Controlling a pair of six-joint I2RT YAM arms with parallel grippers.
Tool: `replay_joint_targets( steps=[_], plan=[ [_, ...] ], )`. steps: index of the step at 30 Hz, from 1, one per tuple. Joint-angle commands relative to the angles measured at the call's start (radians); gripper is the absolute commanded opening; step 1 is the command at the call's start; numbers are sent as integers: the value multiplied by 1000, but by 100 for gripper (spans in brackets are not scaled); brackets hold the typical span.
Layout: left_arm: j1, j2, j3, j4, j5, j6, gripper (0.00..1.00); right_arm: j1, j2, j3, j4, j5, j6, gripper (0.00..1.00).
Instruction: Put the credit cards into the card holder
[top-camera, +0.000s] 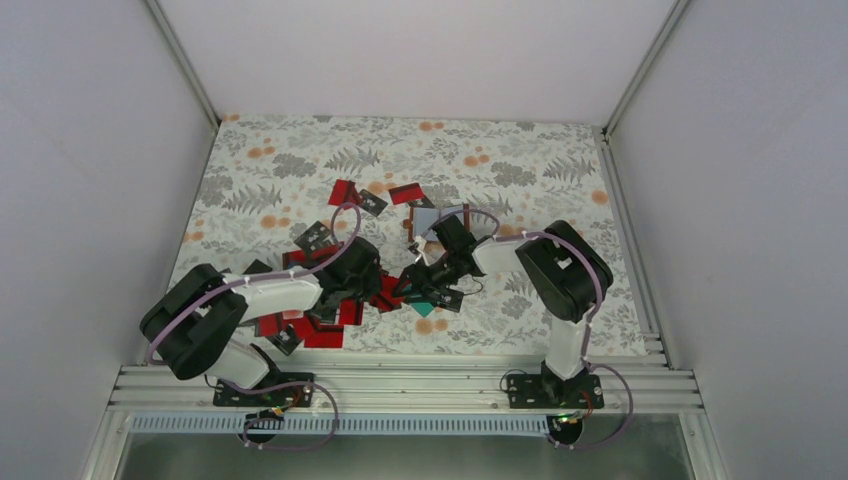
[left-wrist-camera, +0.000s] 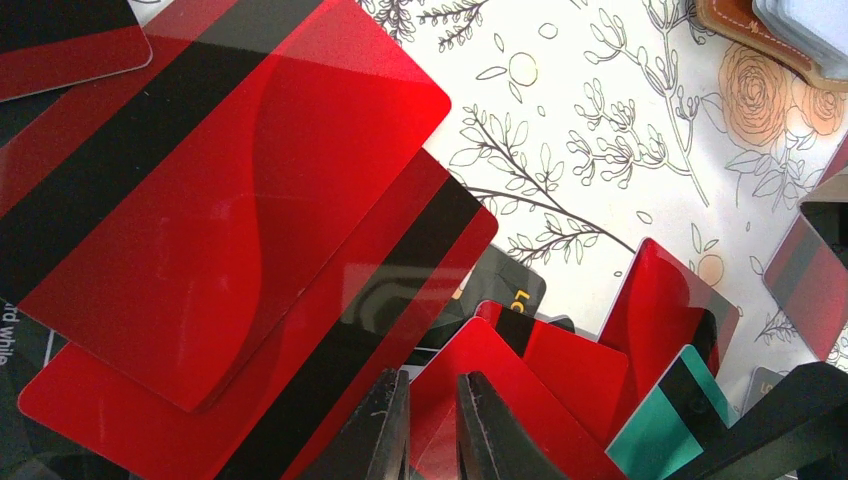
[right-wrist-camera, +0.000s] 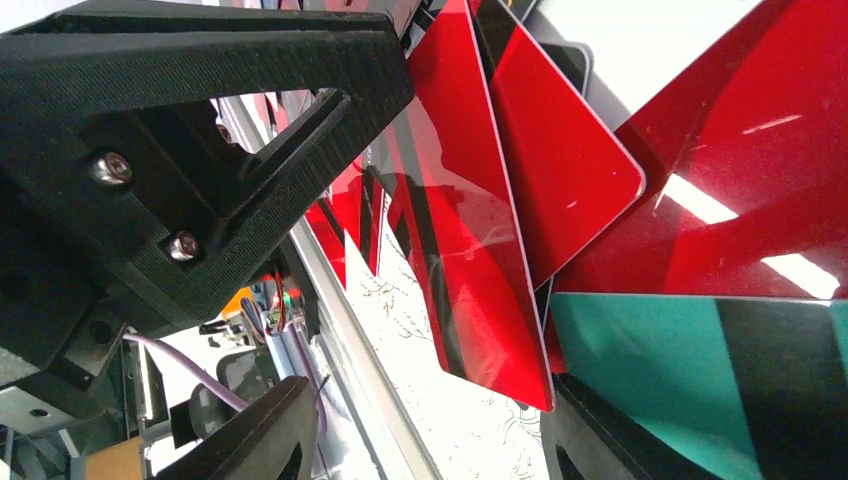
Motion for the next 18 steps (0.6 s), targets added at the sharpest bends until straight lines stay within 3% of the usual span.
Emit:
replay_joint_targets(
  steps=[1,7,18],
  plan=[
    [-5,34,-56,-91,25,-17,15,6,61,-16,-72,77,19,58],
    [-5,42,-52,-88,28,-11,15,6,64,-3,-38,104,50,50],
    [-5,57,-52,-72,39,-8,15,-5,97,10,11,136,96,19]
  ],
)
